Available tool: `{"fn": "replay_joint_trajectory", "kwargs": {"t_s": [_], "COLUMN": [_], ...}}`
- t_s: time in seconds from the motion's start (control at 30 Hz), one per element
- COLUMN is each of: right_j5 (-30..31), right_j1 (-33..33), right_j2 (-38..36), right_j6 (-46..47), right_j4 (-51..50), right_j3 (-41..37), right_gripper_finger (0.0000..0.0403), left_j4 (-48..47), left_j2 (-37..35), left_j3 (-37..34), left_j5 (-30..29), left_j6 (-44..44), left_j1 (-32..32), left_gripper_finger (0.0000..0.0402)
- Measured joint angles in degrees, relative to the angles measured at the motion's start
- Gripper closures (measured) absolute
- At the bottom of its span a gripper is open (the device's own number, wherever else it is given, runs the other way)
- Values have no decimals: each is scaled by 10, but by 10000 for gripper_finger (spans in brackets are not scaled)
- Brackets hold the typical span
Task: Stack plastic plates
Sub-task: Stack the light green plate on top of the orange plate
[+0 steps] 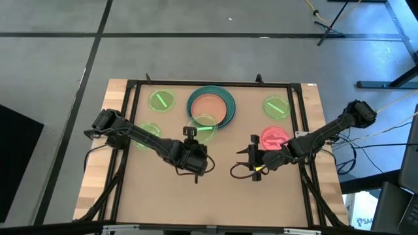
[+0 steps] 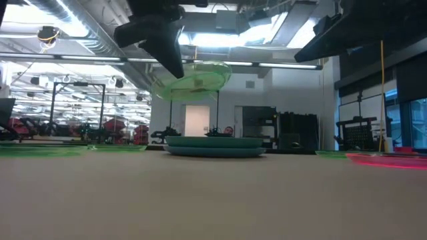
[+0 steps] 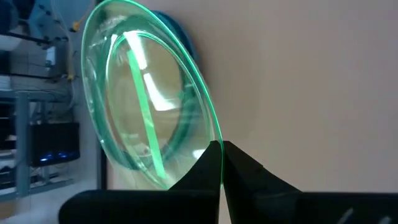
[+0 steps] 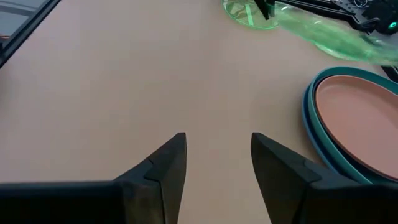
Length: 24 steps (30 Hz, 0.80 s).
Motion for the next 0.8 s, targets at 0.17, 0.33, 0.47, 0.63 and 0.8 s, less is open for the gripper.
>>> {"fn": "replay_joint_trajectory", "kwargs": {"t_s": [0.17,0.33,0.47,0.63,0.8], "right_j5": [0,1,27,35,34], "right_j1": [0,0,0,0,0], "right_j2": [0,0,0,0,0], "right_j6": [0,-2,-10,-11,-11], "right_j4": [0,0,0,0,0], "right_j3": [0,0,0,0,0], "right_gripper_finger": [233,233,233,233,233], "left_j4": [11,81,178,279,327], "left_j2": [0,0,0,0,0], "left_j3": [-6,-49,-101,-155,-179], "left_j5": [-47,-29,7,67,98], "left_j6": [10,67,130,182,208], "left_j1": [19,69,117,171,207], "left_gripper_finger": [401,401,401,401,401]}}
